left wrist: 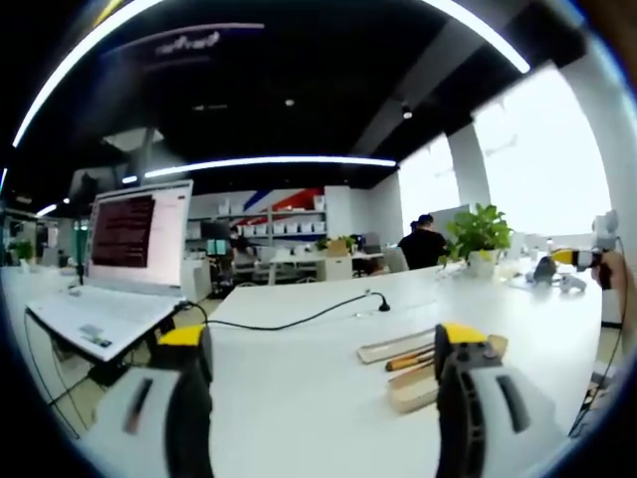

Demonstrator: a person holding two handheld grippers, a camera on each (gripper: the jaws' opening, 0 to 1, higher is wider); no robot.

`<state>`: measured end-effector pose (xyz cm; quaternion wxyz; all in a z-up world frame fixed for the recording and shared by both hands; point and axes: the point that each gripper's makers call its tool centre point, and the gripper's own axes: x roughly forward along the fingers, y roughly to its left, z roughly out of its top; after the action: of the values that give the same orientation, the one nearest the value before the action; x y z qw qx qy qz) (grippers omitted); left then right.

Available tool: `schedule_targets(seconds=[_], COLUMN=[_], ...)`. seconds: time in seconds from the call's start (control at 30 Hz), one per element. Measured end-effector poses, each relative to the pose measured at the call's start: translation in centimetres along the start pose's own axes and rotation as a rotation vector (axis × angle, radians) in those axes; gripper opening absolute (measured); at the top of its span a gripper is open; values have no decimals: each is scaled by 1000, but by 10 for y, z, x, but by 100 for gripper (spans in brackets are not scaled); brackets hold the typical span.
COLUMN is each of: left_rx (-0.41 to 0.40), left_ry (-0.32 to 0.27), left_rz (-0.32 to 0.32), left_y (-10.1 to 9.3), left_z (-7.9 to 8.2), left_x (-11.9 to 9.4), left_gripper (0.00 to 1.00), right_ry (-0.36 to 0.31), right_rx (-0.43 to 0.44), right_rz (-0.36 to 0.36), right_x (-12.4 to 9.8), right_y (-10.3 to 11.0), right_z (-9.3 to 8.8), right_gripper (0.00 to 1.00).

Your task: Arrange the utensils inside the cutlery case until each visible utensil rests in its matching compartment.

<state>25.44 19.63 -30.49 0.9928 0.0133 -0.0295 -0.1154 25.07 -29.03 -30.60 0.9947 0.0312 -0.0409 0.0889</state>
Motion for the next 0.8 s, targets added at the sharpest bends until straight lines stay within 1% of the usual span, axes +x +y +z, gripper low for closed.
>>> schedule_targets(seconds=[0.13, 0.27, 0.4, 0.43, 0.5, 0.53, 0.6, 0.67, 0.7, 0.73, 0.8], left_rx=[-6, -8, 0, 18, 55, 54, 46, 78, 94, 102, 124], left_ry=[11, 17, 41, 44, 84, 94, 89, 102, 117, 119, 128], left_rz=[-3, 0, -11, -19, -51, -63, -80, -116, -140, -155, -191], left_y=[1, 1, -6, -9, -17, -20, -25, -33, -37, -40, -47], left_z=[-2, -4, -10, -12, -22, -24, -23, -23, -24, -23, -23], left_x=[2, 4, 7, 7, 11, 13, 17, 23, 27, 30, 36], left_gripper=[97, 96, 95, 95, 95, 95, 91, 86, 86, 87, 86], right_ry=[13, 22, 50, 59, 121, 131, 128, 131, 132, 124, 105], right_rx=[-34, -45, -69, -78, -144, -173, -203, -232, -248, -247, -227], right_rz=[8, 10, 22, 23, 18, 23, 35, 45, 51, 66, 146], right_x=[1, 0, 1, 1, 5, 8, 14, 19, 24, 28, 36], right_y=[1, -1, -2, -3, -8, -8, -6, -4, -2, 0, 14], right_z=[-2, -4, -9, -10, -19, -19, -15, -13, -12, -12, -11], right_gripper=[87, 87, 87, 87, 87, 87, 87, 87, 87, 86, 85])
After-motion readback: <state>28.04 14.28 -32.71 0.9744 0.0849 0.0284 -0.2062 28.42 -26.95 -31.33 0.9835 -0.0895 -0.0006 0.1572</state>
